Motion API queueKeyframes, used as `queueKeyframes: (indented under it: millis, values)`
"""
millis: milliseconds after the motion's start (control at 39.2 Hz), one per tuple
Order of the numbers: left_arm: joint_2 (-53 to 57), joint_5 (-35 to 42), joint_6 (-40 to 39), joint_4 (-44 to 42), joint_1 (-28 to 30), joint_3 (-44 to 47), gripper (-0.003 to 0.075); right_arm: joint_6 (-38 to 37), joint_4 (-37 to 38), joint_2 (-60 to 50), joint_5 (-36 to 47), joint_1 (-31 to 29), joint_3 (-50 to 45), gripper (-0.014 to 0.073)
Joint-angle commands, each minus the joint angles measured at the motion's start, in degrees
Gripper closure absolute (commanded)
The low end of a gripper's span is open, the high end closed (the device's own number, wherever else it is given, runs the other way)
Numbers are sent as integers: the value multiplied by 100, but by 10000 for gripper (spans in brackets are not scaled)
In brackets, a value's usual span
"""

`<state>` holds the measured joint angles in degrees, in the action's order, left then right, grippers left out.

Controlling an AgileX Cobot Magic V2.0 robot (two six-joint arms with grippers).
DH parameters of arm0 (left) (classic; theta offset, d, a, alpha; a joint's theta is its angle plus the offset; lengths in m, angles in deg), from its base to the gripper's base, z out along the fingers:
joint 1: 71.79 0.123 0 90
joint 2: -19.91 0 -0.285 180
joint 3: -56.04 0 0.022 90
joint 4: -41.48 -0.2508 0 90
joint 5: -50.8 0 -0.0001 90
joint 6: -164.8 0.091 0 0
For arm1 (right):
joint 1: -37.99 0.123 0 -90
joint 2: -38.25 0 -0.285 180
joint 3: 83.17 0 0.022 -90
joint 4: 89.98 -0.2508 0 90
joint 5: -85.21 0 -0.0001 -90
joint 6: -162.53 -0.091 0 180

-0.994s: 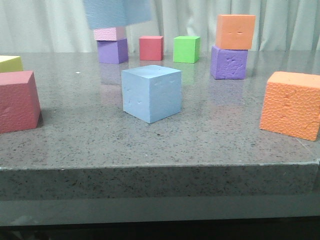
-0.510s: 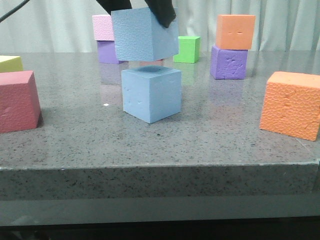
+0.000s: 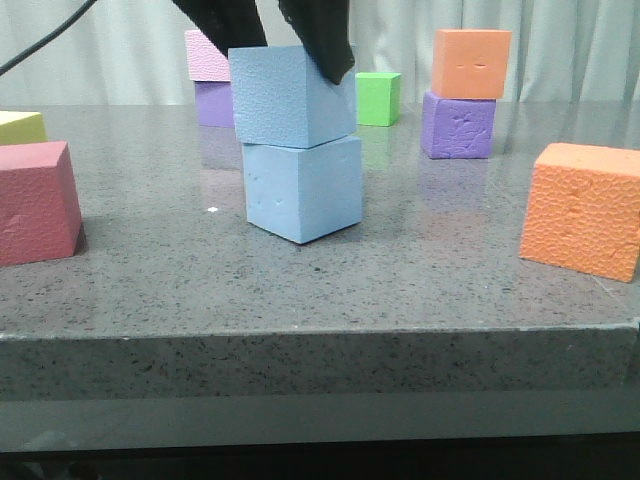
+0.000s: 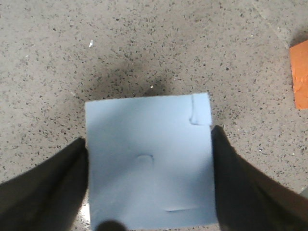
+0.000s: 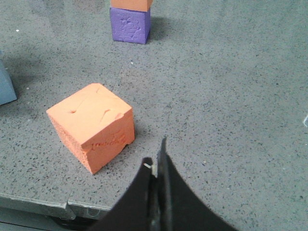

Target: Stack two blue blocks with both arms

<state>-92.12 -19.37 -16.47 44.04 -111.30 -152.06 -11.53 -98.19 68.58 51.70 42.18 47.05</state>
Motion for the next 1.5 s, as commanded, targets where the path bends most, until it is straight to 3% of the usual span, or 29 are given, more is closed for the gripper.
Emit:
queueKeyframes:
  millis: [0,510,637,867,1020,1249,1479]
  values:
    - [258,132,26,26,-51,-155,118,5,-35,20,392,-25,150,664]
    - [562,87,336,211,-51,-654,129,5,-35,20,397,-25,150,664]
    - [654,108,359,211,-51,-664,208,5,-35,20,397,-25,150,664]
    - [759,219,548,222,-51,-664,556,5,-35,20,397,-25,150,664]
    - [891,501,862,470,-51,-664,733,5,-35,20,397,-25,150,664]
    - [1333,948,1082,583,-11,-256,741,5,-35,20,397,-25,150,664]
    - [2458,2387,1124,573,251,1465,741,5,-35,20,397,-25,150,664]
